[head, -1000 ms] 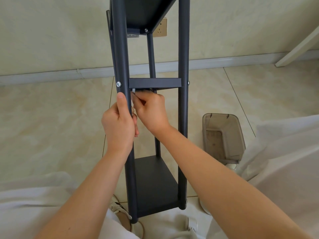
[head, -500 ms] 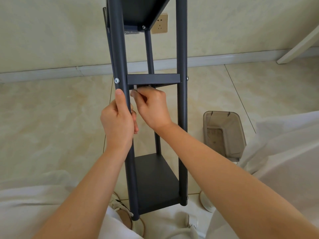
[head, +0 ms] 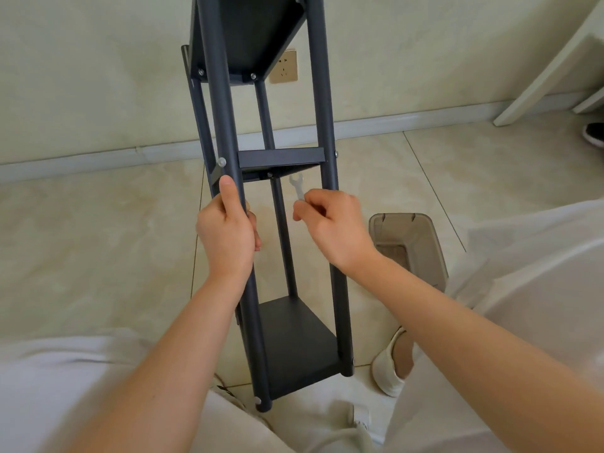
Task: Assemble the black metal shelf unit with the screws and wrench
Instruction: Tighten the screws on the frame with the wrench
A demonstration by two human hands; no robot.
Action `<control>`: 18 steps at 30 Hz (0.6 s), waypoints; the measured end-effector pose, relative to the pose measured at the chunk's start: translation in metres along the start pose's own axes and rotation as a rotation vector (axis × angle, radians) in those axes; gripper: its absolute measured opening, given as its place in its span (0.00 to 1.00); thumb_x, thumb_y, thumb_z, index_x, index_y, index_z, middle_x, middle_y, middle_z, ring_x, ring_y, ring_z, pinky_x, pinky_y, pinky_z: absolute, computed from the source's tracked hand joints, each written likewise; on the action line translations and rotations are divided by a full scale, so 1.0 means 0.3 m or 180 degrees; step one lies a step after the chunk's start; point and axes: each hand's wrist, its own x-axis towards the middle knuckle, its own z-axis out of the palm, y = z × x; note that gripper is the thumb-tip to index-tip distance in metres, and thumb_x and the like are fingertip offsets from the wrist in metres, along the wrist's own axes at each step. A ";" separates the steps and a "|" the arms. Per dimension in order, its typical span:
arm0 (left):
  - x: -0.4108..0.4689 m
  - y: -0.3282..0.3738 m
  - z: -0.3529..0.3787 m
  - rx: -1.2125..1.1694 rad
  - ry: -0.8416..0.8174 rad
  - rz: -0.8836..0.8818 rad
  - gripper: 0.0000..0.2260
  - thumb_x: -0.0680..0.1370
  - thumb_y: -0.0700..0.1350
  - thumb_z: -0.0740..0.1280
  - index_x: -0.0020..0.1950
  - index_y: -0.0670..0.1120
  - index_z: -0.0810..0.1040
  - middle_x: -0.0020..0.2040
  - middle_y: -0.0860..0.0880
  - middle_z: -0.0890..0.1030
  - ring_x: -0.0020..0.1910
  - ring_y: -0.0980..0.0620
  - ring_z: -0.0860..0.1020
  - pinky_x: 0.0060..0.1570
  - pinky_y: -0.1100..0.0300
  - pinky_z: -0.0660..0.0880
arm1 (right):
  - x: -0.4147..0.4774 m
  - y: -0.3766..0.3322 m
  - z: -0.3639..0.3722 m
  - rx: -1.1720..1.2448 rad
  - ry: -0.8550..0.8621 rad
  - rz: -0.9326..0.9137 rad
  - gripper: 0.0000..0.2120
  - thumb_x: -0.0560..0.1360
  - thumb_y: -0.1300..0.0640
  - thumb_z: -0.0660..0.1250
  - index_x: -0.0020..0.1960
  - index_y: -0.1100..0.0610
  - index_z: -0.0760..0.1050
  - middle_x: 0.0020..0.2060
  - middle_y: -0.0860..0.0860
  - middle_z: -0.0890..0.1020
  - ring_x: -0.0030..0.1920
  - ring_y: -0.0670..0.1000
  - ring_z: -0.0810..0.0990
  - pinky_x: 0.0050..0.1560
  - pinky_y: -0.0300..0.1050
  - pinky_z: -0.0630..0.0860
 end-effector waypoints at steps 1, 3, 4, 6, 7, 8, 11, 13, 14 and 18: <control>0.000 0.001 0.005 -0.0013 -0.0007 -0.0021 0.29 0.84 0.61 0.53 0.23 0.56 0.66 0.23 0.47 0.71 0.18 0.50 0.70 0.20 0.62 0.66 | 0.000 0.009 -0.032 -0.0005 0.0062 0.0044 0.16 0.78 0.62 0.64 0.32 0.62 0.74 0.22 0.45 0.69 0.25 0.43 0.66 0.29 0.33 0.64; 0.000 0.001 0.014 -0.0042 -0.0014 -0.0045 0.29 0.84 0.61 0.53 0.23 0.55 0.66 0.23 0.47 0.71 0.18 0.50 0.70 0.20 0.63 0.66 | 0.004 0.039 -0.094 -0.0044 0.0243 0.0161 0.14 0.79 0.61 0.64 0.36 0.64 0.77 0.25 0.49 0.70 0.25 0.43 0.67 0.29 0.33 0.65; 0.000 0.001 0.018 -0.0043 -0.0008 -0.0036 0.29 0.84 0.61 0.53 0.24 0.54 0.66 0.24 0.46 0.72 0.18 0.50 0.70 0.20 0.63 0.66 | 0.007 0.060 -0.120 -0.0055 0.0380 0.0230 0.14 0.79 0.60 0.64 0.37 0.63 0.77 0.25 0.48 0.70 0.25 0.42 0.67 0.28 0.32 0.65; 0.000 -0.001 0.026 -0.0044 0.0015 -0.0011 0.27 0.84 0.61 0.53 0.27 0.52 0.64 0.25 0.44 0.73 0.18 0.50 0.70 0.20 0.62 0.66 | 0.024 0.116 -0.166 0.0007 0.0729 0.0457 0.12 0.79 0.60 0.64 0.37 0.58 0.79 0.22 0.44 0.70 0.23 0.42 0.66 0.26 0.31 0.63; 0.001 0.000 0.030 -0.0045 0.0026 -0.0011 0.27 0.84 0.60 0.54 0.29 0.49 0.65 0.25 0.43 0.73 0.18 0.50 0.70 0.20 0.62 0.67 | 0.036 0.150 -0.185 0.0052 0.0909 0.0620 0.12 0.79 0.59 0.64 0.38 0.56 0.79 0.22 0.43 0.71 0.22 0.41 0.66 0.25 0.31 0.63; 0.002 0.000 0.035 -0.0041 0.0034 -0.0016 0.27 0.84 0.60 0.54 0.30 0.47 0.65 0.25 0.43 0.73 0.18 0.50 0.70 0.20 0.61 0.67 | 0.048 0.185 -0.202 0.0057 0.1073 0.0788 0.11 0.79 0.59 0.64 0.39 0.54 0.79 0.23 0.42 0.73 0.22 0.41 0.67 0.26 0.32 0.64; 0.005 0.002 0.049 -0.0015 0.0058 -0.0027 0.27 0.84 0.60 0.54 0.29 0.48 0.64 0.25 0.42 0.72 0.18 0.50 0.70 0.20 0.61 0.67 | 0.072 0.306 -0.246 -0.0234 0.1359 0.1178 0.11 0.78 0.59 0.63 0.40 0.54 0.80 0.28 0.46 0.76 0.26 0.44 0.70 0.30 0.40 0.66; 0.008 0.000 0.056 -0.0013 0.0077 -0.0021 0.28 0.84 0.61 0.54 0.25 0.53 0.64 0.26 0.42 0.72 0.18 0.49 0.70 0.20 0.61 0.67 | 0.073 0.392 -0.273 -0.0566 0.1338 0.1406 0.12 0.78 0.59 0.63 0.36 0.56 0.78 0.25 0.48 0.74 0.25 0.47 0.67 0.30 0.42 0.63; 0.010 -0.002 0.058 -0.0009 0.0087 -0.0014 0.29 0.84 0.61 0.54 0.24 0.53 0.63 0.27 0.41 0.73 0.18 0.49 0.70 0.20 0.61 0.67 | 0.071 0.436 -0.285 -0.0735 0.1258 0.1565 0.14 0.77 0.59 0.63 0.34 0.57 0.75 0.24 0.49 0.72 0.25 0.49 0.66 0.29 0.42 0.61; 0.020 -0.007 0.059 0.0032 0.0143 -0.0023 0.28 0.84 0.62 0.53 0.27 0.50 0.64 0.26 0.41 0.73 0.19 0.49 0.71 0.23 0.59 0.68 | 0.072 0.586 -0.296 -0.1096 0.0655 0.2151 0.17 0.79 0.61 0.60 0.30 0.59 0.69 0.25 0.51 0.69 0.25 0.51 0.64 0.27 0.41 0.59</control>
